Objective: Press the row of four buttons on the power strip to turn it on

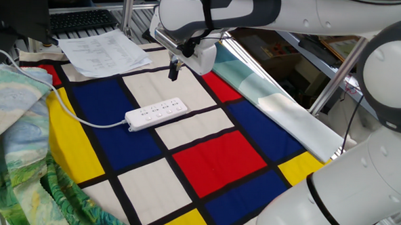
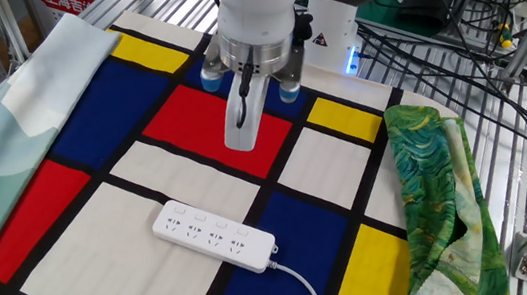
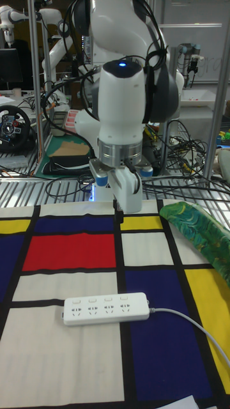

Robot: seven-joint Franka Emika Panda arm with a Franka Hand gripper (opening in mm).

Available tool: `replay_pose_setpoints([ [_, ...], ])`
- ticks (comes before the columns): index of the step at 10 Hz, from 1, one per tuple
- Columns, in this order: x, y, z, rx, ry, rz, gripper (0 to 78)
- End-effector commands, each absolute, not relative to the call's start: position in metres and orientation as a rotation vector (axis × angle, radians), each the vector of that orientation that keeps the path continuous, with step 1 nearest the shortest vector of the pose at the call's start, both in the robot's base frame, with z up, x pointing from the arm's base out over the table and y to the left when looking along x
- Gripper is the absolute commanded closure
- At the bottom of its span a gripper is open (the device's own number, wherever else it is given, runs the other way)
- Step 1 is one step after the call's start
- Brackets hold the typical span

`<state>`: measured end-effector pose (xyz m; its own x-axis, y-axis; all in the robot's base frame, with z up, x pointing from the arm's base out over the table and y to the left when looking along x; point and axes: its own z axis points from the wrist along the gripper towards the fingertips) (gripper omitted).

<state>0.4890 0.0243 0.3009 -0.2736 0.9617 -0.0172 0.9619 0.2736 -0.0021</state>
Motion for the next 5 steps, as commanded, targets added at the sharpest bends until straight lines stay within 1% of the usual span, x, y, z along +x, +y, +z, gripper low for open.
replay_pose_setpoints([
  [1,0.4882,0.0238,0.3007,1.917,2.47,-0.014,77.6],
  [5,0.4861,0.023,0.2994,1.927,2.455,-0.023,77.6],
])
